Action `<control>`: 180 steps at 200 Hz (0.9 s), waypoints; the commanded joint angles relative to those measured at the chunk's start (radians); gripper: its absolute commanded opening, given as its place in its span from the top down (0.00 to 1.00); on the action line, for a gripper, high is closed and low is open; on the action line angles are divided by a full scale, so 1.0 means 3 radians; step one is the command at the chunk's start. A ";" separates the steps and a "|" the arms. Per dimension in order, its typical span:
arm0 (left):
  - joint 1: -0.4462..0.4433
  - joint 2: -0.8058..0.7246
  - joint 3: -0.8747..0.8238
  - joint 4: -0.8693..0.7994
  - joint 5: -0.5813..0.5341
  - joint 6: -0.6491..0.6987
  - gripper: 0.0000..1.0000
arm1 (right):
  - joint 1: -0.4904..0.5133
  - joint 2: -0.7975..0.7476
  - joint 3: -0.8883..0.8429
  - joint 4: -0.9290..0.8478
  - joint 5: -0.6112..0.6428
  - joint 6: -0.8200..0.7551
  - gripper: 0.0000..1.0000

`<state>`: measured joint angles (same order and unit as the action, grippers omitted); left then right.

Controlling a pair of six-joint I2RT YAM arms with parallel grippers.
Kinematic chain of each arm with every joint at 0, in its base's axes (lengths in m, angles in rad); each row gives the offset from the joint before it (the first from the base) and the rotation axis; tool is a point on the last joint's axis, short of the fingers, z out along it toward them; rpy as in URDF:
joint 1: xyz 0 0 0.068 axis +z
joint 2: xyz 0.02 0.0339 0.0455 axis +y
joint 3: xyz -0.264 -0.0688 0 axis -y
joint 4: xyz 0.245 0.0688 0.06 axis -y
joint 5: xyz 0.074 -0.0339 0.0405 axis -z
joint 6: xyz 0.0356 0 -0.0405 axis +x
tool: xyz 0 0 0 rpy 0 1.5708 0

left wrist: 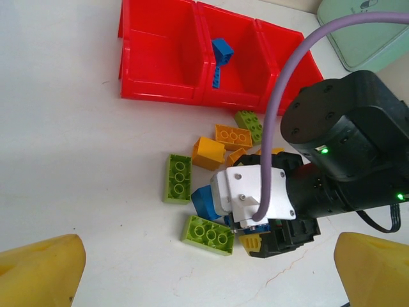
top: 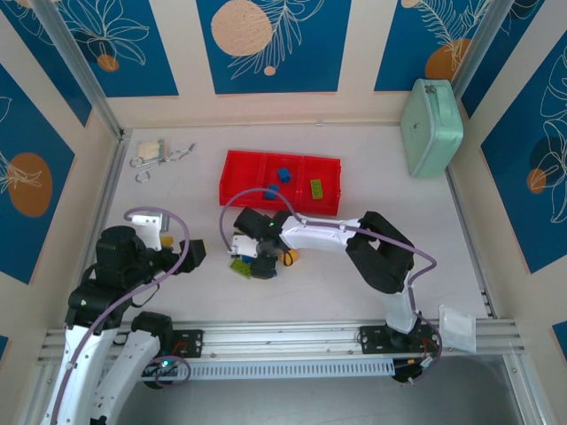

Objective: Sort the legos into containers by color
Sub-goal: Pick up the lego from the center of the table.

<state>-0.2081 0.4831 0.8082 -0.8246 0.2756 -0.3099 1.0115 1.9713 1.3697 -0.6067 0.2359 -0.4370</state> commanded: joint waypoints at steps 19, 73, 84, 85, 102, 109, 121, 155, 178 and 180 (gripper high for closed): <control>-0.0006 -0.0075 -0.0040 0.0062 -0.0049 -0.0015 0.01 | -0.0014 0.0193 0.0134 0.0001 0.0045 0.0045 0.32; -0.0002 -0.0082 -0.0040 0.0054 -0.0075 -0.0020 0.01 | -0.0014 0.0225 0.0068 0.0009 0.0088 0.0052 0.44; -0.0006 -0.0086 -0.0040 0.0055 -0.0075 -0.0021 0.01 | -0.0015 0.0234 0.0052 -0.0019 0.0110 0.0059 0.47; -0.0004 -0.0086 -0.0040 0.0054 -0.0075 -0.0020 0.01 | -0.0016 0.0232 0.0052 -0.0021 0.0112 0.0060 0.47; -0.0002 -0.0092 -0.0040 0.0055 -0.0075 -0.0020 0.01 | -0.0017 0.0228 0.0053 -0.0090 0.0123 0.0073 0.52; -0.0002 -0.0089 -0.0040 0.0054 -0.0077 -0.0020 0.01 | -0.0023 0.0220 0.0058 -0.0124 0.0124 0.0088 0.56; -0.0003 -0.0092 -0.0040 0.0054 -0.0075 -0.0021 0.00 | -0.0028 0.0201 0.0059 -0.0158 0.0125 0.0136 0.59; -0.0002 -0.0102 -0.0040 0.0059 -0.0075 -0.0020 0.01 | -0.0055 0.0120 0.0064 -0.0232 0.0133 0.0223 0.68; -0.0003 -0.0112 -0.0040 0.0059 -0.0075 -0.0023 0.01 | -0.0081 0.0034 0.0077 -0.0286 0.0128 0.0283 0.73; -0.0003 -0.0111 -0.0040 0.0060 -0.0075 -0.0021 0.01 | -0.0083 0.0024 0.0082 -0.0294 0.0122 0.0292 0.74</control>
<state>-0.2081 0.4656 0.8047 -0.8230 0.2604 -0.3099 1.0119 2.0106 1.3888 -0.6289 0.2325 -0.3756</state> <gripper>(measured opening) 0.994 0.346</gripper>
